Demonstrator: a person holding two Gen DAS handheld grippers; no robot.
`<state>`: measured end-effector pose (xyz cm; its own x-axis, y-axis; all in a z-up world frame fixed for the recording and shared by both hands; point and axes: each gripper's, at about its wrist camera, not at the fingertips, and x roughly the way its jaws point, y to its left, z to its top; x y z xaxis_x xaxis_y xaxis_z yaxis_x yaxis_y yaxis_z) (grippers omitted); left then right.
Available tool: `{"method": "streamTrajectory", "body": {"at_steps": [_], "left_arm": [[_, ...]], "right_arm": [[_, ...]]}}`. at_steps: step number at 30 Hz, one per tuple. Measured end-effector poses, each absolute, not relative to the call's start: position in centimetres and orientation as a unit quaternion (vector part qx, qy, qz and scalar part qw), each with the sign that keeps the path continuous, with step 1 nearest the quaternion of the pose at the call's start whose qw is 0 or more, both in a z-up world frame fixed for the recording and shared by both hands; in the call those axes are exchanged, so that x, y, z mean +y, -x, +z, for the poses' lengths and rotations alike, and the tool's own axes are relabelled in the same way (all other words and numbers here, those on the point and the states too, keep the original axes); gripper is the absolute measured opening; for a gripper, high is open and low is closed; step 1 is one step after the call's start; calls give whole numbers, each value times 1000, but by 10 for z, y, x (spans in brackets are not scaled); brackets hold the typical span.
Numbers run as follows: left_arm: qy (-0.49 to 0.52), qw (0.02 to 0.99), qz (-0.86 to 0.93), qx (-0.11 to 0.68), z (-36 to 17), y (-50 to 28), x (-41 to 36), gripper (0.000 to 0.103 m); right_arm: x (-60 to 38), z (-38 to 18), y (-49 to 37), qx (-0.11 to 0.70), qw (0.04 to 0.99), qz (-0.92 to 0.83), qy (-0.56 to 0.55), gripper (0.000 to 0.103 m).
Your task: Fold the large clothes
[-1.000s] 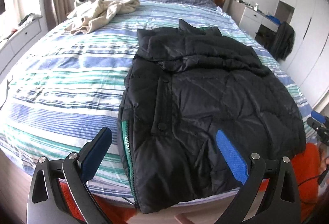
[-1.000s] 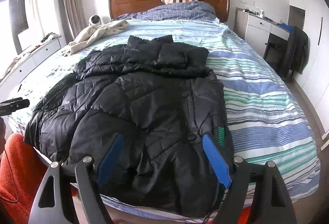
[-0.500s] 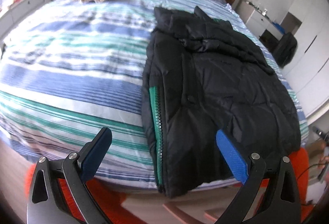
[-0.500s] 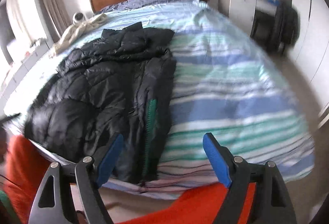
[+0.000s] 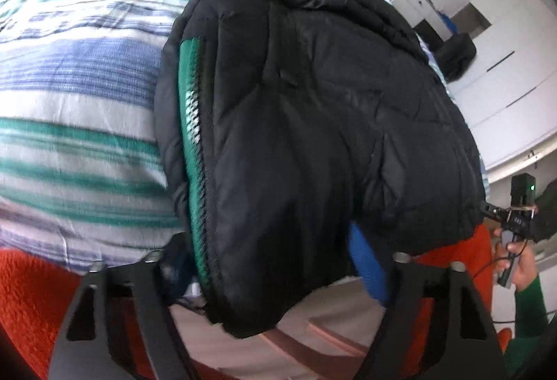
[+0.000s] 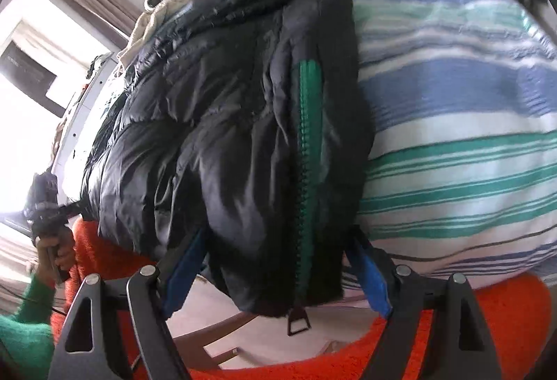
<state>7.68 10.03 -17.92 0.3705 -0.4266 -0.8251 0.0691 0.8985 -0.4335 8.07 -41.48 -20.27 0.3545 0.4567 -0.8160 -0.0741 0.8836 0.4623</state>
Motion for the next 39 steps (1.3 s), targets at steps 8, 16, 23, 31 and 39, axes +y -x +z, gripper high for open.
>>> {"method": "streamTrajectory", "body": {"at_steps": [8,16,23,31,39], "left_arm": [[197,817,-161,517,-137,-65,109,14],[181,826,-179,503,-90,-29,119,13],[251,781,-171,545,-51,50,148,13],[242,846,-212,426,49,-2,153,13],[149,888,-184,394,2,-180,124,19]], "right_arm": [[-405,-150,-75,514,827,174,-150,20],[-412,-114,-48,508,825,196,-150,19],[-425,-86,26,514,785,225,-261,18],[-447,-5,-33,395,833,261,-285,18],[-445,-69,-207,393,844,213,-296,19]]}}
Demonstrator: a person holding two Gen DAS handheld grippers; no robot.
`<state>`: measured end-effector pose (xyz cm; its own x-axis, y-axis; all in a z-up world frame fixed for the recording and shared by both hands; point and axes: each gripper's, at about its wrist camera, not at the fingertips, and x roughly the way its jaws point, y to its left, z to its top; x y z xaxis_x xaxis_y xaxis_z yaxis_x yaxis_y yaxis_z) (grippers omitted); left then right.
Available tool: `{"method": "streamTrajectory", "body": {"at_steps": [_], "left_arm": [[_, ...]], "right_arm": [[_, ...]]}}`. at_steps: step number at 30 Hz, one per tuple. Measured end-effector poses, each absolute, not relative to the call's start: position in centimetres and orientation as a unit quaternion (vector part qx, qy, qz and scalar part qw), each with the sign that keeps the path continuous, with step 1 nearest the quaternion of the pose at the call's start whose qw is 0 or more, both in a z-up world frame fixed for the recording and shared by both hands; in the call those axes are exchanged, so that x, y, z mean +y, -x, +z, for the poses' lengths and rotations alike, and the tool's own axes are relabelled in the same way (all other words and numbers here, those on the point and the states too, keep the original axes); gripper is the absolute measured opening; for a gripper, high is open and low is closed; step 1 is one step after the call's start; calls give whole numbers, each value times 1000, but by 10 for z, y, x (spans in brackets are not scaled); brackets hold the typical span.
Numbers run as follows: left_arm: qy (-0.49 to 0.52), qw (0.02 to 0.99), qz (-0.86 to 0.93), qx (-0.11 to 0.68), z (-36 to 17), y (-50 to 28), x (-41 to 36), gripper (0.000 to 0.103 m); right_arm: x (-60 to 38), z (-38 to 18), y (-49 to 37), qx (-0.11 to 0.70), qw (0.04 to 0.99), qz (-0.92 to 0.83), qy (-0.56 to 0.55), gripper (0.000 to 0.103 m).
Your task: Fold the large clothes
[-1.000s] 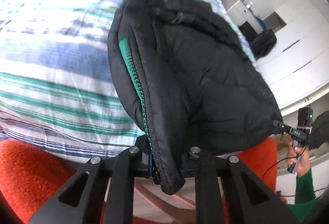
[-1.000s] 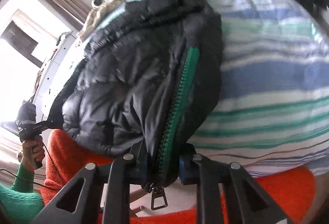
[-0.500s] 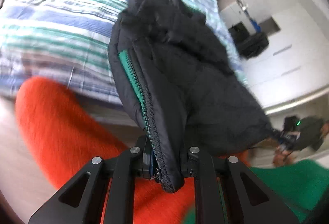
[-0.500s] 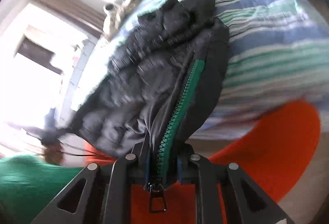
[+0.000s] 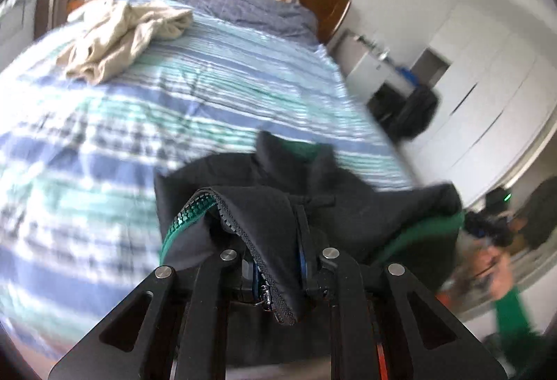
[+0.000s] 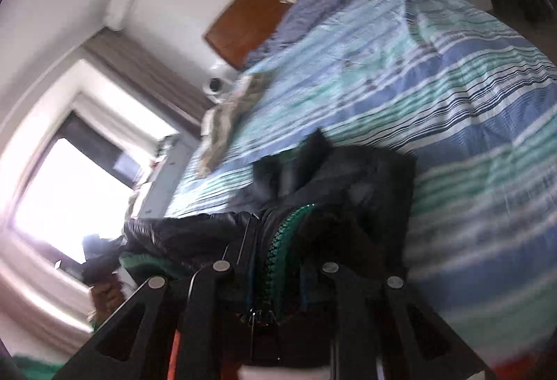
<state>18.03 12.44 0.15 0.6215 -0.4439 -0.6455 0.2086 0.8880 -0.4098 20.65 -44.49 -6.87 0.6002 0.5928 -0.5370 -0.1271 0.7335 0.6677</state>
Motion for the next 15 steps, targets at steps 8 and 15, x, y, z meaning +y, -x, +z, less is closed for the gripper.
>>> {"method": "streamTrajectory", "body": {"at_steps": [8,15], "left_arm": [[182,827,-169,505,-57,-232,130,28],[228,805,-236,494,-40,-221,148,66]], "right_arm": [[-464,-158,-244,418,748,201,-474,79],[-467,-102,-244,410,816,199,-356,95]]}}
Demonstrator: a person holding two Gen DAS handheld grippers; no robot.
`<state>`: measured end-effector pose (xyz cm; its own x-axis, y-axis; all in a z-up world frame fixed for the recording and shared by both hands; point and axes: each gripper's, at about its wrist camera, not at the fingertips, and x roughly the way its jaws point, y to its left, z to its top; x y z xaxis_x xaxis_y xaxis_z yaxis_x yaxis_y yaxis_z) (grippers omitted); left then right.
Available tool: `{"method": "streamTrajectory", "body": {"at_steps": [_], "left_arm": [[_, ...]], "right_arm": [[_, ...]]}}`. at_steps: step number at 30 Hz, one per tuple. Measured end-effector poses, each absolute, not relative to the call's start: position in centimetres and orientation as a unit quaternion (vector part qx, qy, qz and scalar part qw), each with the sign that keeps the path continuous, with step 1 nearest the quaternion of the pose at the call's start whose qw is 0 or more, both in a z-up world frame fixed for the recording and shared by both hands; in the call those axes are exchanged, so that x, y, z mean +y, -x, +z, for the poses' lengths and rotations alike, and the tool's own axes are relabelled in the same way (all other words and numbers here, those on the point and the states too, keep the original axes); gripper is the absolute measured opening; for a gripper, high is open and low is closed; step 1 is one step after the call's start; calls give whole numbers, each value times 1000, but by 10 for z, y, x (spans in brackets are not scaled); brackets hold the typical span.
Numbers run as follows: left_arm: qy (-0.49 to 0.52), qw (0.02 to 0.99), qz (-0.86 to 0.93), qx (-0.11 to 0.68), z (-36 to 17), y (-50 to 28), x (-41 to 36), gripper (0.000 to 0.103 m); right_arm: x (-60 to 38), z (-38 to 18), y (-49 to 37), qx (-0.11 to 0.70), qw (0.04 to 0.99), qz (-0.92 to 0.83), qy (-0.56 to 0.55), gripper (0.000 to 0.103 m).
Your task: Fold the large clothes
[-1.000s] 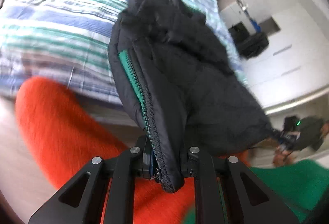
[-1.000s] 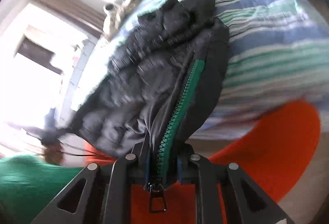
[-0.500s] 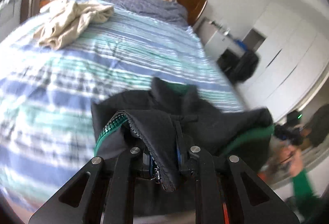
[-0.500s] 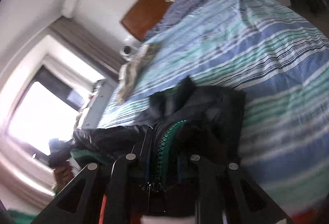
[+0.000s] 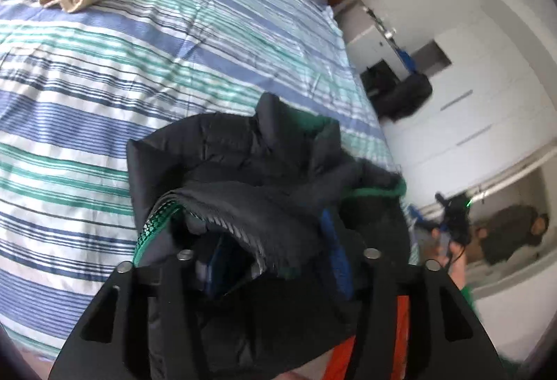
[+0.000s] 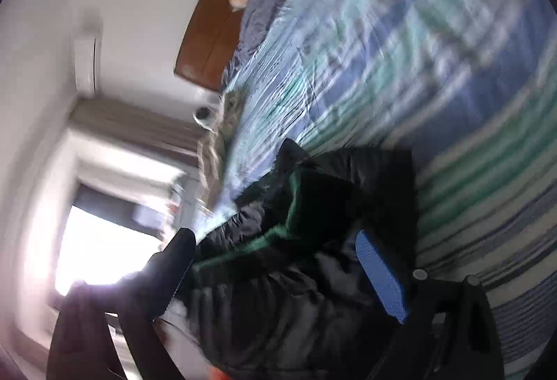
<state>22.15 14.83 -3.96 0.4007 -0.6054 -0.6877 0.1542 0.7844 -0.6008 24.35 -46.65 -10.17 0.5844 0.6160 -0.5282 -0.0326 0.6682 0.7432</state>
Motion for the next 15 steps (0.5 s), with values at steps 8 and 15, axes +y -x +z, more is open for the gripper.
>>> {"method": "streamTrajectory", "body": {"at_steps": [8,15], "left_arm": [[216,826,-194,482,-61,-212,166,94],[136,818,-131,543,-117,-248,132,64]], "right_arm": [[-405,-107,-260,496,847,154,-113,95],[-366,-131,-292,524,846,95,-36,27]]}}
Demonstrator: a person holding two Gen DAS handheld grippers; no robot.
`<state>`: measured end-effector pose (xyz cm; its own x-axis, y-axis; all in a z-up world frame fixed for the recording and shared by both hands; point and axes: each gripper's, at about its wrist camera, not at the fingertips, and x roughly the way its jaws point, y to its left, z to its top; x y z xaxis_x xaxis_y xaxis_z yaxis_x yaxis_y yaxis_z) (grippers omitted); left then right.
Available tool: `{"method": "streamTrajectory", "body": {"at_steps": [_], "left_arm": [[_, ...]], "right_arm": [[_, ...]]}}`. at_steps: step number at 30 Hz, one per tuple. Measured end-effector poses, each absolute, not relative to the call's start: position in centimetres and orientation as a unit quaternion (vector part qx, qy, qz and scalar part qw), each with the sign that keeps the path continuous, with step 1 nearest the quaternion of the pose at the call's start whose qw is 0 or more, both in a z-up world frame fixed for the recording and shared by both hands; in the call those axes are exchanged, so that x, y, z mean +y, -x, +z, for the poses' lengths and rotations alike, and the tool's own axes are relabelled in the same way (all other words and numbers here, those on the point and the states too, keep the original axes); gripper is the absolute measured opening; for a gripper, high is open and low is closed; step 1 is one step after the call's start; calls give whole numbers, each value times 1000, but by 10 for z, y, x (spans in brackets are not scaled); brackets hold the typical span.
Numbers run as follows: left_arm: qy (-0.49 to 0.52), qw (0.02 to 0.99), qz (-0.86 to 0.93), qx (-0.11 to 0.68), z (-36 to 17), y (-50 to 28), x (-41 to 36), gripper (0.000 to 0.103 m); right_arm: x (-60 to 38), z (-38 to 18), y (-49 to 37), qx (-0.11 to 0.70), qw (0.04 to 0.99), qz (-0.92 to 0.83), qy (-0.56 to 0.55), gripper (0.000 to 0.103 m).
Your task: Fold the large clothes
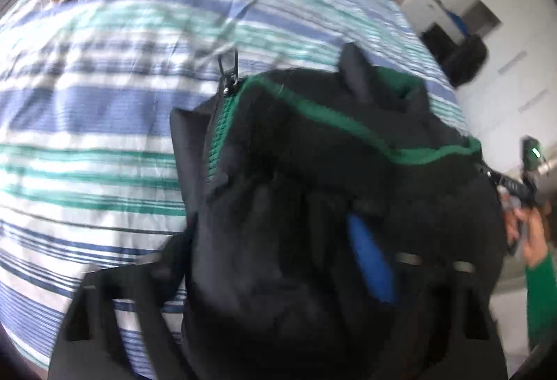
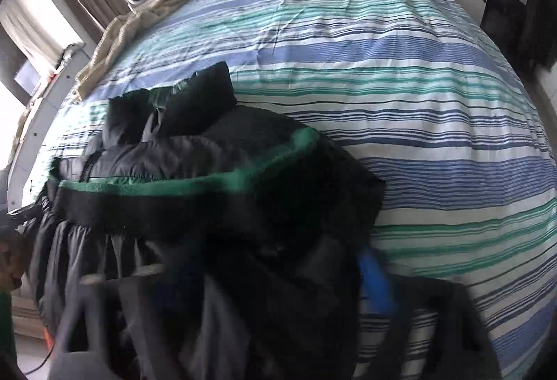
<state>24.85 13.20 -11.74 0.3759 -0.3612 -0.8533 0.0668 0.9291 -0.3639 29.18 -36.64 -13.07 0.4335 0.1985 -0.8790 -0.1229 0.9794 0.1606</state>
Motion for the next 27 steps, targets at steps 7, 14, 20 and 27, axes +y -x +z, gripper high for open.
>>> {"method": "streamTrajectory", "body": {"at_steps": [7,14,20,27], "left_arm": [[121,869,-120,464,-57,-242,116,13],[58,919,-76,382,-25,-297,81,13],[83,894,-37,440,-134,-329,98,27],[146,899,-55,409,-163,-325,115,33]], "right_arm": [[-349,-54,-264,400,913,53,64,14],[-359,-50,-311,351,936,-9,30,13],[-373,-161,-342,428,903,-21,-25,14],[-373,-197,-351,408,911,-24,-55,18]]}}
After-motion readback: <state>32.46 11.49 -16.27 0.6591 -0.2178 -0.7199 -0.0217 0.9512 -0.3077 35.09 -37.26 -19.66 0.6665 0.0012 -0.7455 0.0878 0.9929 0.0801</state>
